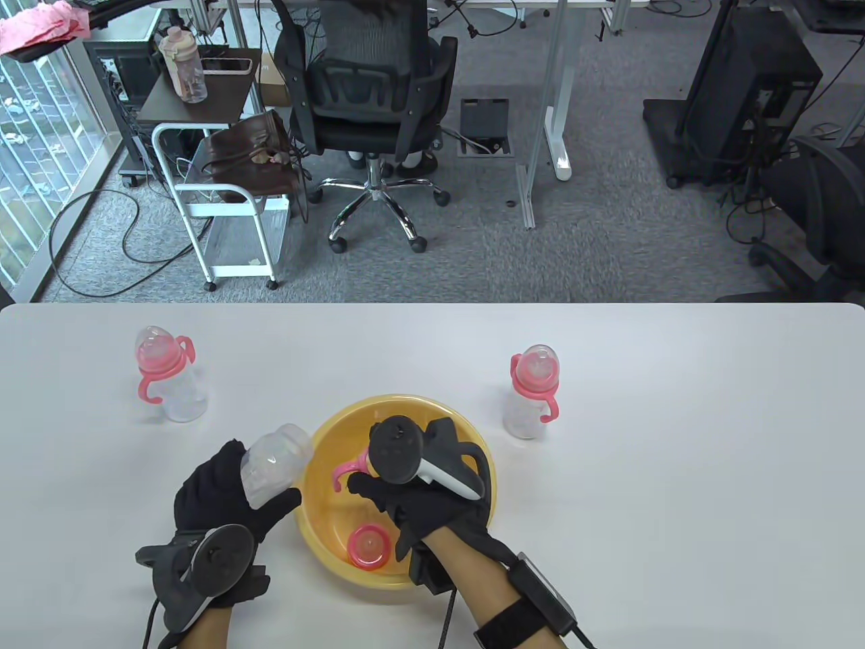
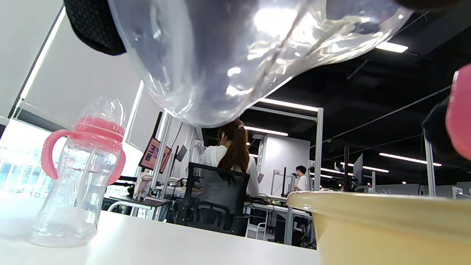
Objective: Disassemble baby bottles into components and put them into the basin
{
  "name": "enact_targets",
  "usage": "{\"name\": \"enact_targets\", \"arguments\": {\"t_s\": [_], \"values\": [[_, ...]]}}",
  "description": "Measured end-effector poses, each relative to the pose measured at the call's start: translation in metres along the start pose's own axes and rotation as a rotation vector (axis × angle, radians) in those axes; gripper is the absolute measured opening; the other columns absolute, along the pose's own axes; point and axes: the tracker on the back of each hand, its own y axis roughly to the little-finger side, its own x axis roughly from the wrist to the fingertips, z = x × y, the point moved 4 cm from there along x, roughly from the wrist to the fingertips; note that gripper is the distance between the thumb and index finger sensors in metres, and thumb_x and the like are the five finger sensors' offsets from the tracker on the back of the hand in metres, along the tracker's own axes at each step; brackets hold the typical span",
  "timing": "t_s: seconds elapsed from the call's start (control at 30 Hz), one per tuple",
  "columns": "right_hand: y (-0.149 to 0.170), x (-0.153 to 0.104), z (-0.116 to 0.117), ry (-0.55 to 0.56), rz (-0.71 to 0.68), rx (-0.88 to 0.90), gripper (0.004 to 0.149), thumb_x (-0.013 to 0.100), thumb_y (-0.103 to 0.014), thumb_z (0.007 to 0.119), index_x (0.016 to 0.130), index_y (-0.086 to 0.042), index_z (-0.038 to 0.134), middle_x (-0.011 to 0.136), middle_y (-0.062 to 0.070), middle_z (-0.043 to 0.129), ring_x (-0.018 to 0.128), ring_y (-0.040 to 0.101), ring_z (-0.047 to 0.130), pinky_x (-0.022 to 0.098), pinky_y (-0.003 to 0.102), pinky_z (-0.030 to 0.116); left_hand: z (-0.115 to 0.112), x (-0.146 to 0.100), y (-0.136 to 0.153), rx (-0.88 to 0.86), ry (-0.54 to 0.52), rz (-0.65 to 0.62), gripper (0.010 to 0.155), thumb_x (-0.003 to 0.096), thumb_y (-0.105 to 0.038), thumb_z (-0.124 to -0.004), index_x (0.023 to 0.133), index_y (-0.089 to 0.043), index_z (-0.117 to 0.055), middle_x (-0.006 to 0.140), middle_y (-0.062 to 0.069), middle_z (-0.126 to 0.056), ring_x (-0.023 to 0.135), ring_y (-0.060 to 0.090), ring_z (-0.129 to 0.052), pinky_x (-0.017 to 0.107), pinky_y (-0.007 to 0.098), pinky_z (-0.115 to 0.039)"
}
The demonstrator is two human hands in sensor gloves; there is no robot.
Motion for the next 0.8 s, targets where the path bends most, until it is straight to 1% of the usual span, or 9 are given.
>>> {"name": "enact_targets", "arguments": {"t_s": [0.2, 0.33, 0.47, 0.6, 0.8], "values": [[-0.011, 0.028, 0.031, -0.152, 0.074, -0.153, 0.076, 0.057, -0.047, 0.073, 0.115, -0.005, 0.048, 0.102, 0.039, 0.067, 0.084, 0.063, 0.077, 0.065, 0.076, 0.058, 0.002, 0.001, 0.001, 0.011, -0.008, 0.002, 0.100, 0.0324, -0.079, -0.061, 0.104, -0.010, -0.060, 0.095, 0.013, -0.083, 0.085, 0.034, -0.093, 0.065, 0.056, -0.075], [-0.016, 0.039, 0.045, -0.220, 0.091, -0.145, 0.075, 0.057, -0.046, 0.073, 0.114, -0.005, 0.049, 0.102, 0.039, 0.067, 0.085, 0.064, 0.077, 0.065, 0.076, 0.058, 0.002, 0.001, 0.002, 0.010, -0.009, 0.007, 0.100, 0.0325, -0.079, -0.061, 0.104, -0.010, -0.060, 0.095, 0.013, -0.083, 0.084, 0.034, -0.093, 0.065, 0.056, -0.075], [-0.016, 0.047, 0.061, -0.317, 0.105, -0.125, 0.075, 0.058, -0.045, 0.072, 0.116, -0.006, 0.046, 0.105, 0.039, 0.062, 0.088, 0.065, 0.072, 0.067, 0.077, 0.054, 0.003, 0.001, 0.003, 0.004, -0.009, 0.021, 0.100, 0.0326, -0.079, -0.061, 0.104, -0.010, -0.060, 0.094, 0.014, -0.083, 0.085, 0.034, -0.093, 0.065, 0.056, -0.075], [-0.012, 0.051, 0.069, -0.358, 0.141, -0.140, 0.074, 0.058, -0.045, 0.071, 0.116, -0.005, 0.046, 0.105, 0.039, 0.061, 0.089, 0.065, 0.071, 0.067, 0.077, 0.053, 0.001, 0.001, 0.004, 0.006, 0.000, 0.025, 0.100, 0.0327, -0.079, -0.061, 0.104, -0.010, -0.060, 0.094, 0.013, -0.083, 0.084, 0.033, -0.093, 0.065, 0.056, -0.075], [-0.010, 0.052, 0.074, -0.406, 0.163, -0.134, 0.073, 0.059, -0.046, 0.070, 0.115, -0.005, 0.050, 0.104, 0.040, 0.065, 0.086, 0.065, 0.075, 0.066, 0.077, 0.056, 0.001, 0.001, 0.004, 0.007, 0.006, 0.026, 0.100, 0.0327, -0.079, -0.061, 0.105, -0.010, -0.060, 0.095, 0.013, -0.083, 0.085, 0.033, -0.093, 0.065, 0.056, -0.075]]}}
